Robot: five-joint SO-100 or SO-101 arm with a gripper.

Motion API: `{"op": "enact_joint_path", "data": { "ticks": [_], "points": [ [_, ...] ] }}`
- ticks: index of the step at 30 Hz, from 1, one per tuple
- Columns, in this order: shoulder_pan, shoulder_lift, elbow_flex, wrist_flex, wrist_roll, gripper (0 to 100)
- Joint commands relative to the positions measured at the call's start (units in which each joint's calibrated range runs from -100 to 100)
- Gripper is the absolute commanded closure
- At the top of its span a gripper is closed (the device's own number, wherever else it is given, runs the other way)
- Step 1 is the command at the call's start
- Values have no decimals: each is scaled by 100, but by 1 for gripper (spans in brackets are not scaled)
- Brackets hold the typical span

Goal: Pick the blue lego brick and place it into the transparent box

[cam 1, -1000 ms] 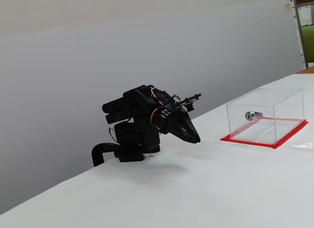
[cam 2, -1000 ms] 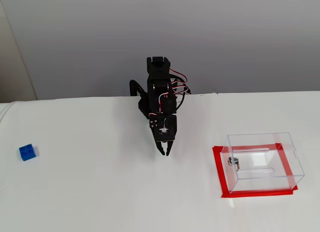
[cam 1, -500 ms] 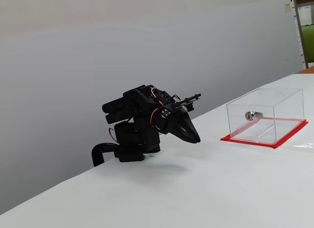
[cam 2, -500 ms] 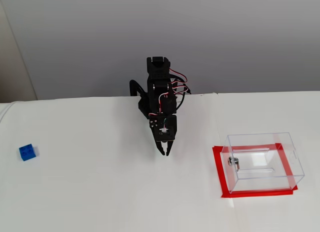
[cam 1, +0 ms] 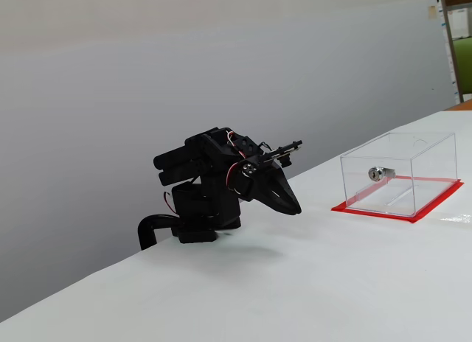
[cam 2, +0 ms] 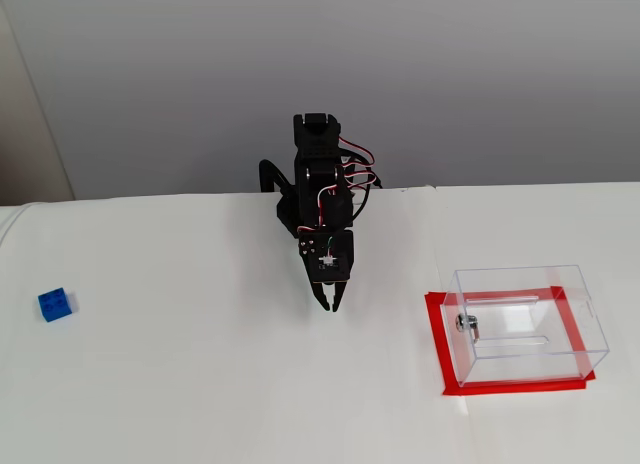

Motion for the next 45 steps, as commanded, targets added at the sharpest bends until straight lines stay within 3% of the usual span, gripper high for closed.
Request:
{"op": "enact_joint_path", "data": {
  "ticks": [1, 45],
  "points": [
    [24, -59, 78, -25, -1, 98],
    [-13, -42, -465, 45, -1, 97]
  ]
}}
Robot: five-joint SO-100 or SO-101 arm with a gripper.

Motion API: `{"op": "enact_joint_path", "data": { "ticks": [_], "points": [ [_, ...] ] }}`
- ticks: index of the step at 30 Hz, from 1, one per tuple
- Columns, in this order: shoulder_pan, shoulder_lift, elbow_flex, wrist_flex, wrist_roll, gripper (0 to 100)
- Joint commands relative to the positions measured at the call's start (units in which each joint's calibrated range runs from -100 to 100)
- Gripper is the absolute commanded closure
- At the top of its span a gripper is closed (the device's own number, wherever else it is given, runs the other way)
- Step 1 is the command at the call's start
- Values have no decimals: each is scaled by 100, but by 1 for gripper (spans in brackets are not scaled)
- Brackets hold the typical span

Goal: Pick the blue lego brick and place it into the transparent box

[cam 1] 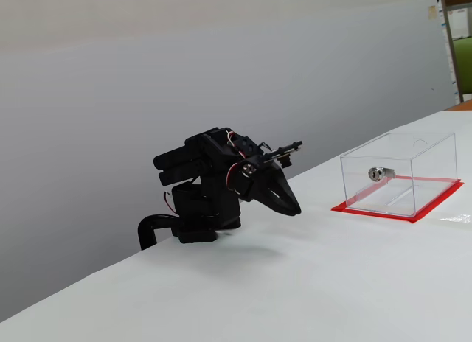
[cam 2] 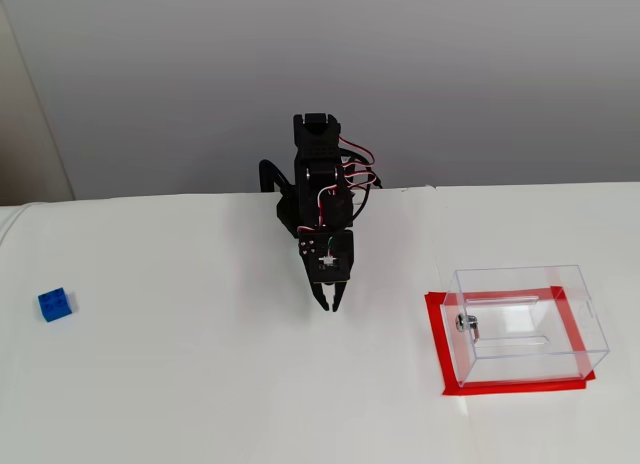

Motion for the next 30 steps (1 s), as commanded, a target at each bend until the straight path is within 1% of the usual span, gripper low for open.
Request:
{"op": "enact_joint_path", "data": {
  "ticks": [1, 8, 17, 20, 24, 27, 30],
  "points": [
    [-13, -42, -432, 11, -11, 97],
    [68, -34, -785, 11, -22, 97],
    [793, -34, -929, 2, -32, 97],
    [859, 60, -1074, 2, -32, 97],
    [867, 764, -1544, -24, -32, 97],
    [874, 1604, -2141, -76, -32, 97],
    [1170, 2419, -2882, -59, -32, 97]
  ]
}}
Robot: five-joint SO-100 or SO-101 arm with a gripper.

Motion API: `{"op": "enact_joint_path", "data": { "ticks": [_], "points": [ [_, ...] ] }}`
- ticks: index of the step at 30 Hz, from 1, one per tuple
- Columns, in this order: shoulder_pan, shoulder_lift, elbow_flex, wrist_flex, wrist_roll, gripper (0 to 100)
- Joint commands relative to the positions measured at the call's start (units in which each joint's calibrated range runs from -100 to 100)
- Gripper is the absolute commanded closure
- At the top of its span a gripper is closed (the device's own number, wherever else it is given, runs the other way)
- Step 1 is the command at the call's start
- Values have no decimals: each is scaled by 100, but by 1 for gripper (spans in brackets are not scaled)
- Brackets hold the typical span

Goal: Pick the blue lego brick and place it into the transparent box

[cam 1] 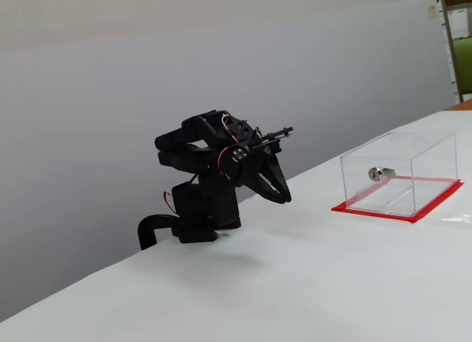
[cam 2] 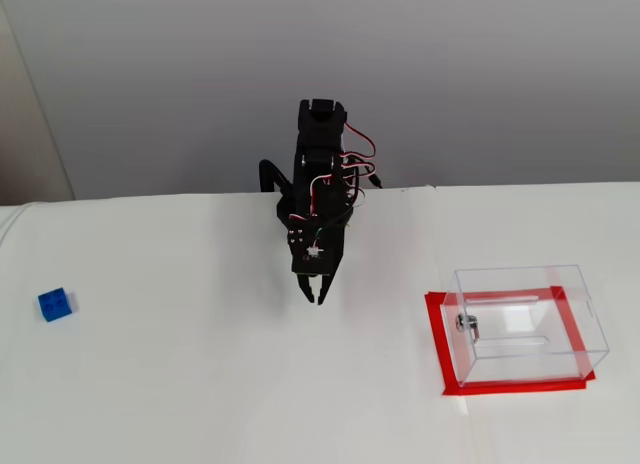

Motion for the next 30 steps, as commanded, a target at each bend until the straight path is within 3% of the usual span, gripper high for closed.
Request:
{"op": "enact_joint_path", "data": {
  "ticks": [1, 10, 24, 30],
  "points": [
    [409, 1016, -1167, -24, -8, 97],
    [2538, 3044, -3545, 98, 34, 98],
    [5000, 5386, -5489, 1038, 3, 97],
    [6132, 6769, -6691, 1012, 248, 97]
  ]
}}
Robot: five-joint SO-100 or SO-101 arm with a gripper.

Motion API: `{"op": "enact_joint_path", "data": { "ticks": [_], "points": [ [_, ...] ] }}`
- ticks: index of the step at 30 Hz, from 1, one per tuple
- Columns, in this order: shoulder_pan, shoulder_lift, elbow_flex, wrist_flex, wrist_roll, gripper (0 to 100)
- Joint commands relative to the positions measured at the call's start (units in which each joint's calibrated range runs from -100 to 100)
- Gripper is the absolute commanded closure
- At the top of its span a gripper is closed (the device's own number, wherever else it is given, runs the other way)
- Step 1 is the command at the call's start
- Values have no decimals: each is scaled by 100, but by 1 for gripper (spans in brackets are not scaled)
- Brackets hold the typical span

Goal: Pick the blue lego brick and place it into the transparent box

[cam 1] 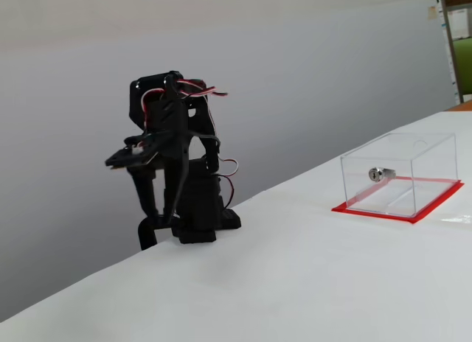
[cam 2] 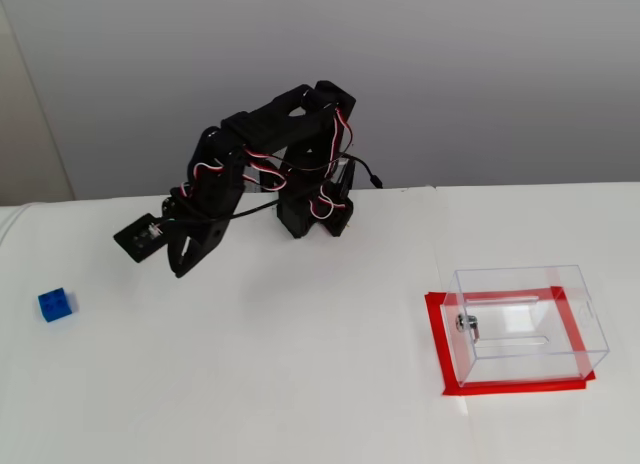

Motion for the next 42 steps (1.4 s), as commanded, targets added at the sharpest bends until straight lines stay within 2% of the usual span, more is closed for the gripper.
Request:
{"op": "enact_joint_path", "data": {
  "ticks": [1, 9, 16, 23, 29, 34, 38, 42],
  "points": [
    [602, 825, -1127, -51, 290, 97],
    [1067, 2530, -2963, 18, 880, 97],
    [1341, 3336, -4156, 18, 937, 97],
    [1555, 3514, -4409, -60, 1282, 76],
    [1548, 4083, -5223, -77, 1522, 74],
    [1489, 4592, -5793, -77, 1517, 73],
    [1444, 4813, -5811, -77, 1511, 66],
    [1415, 4948, -5856, -156, 1527, 65]
  ]
}}
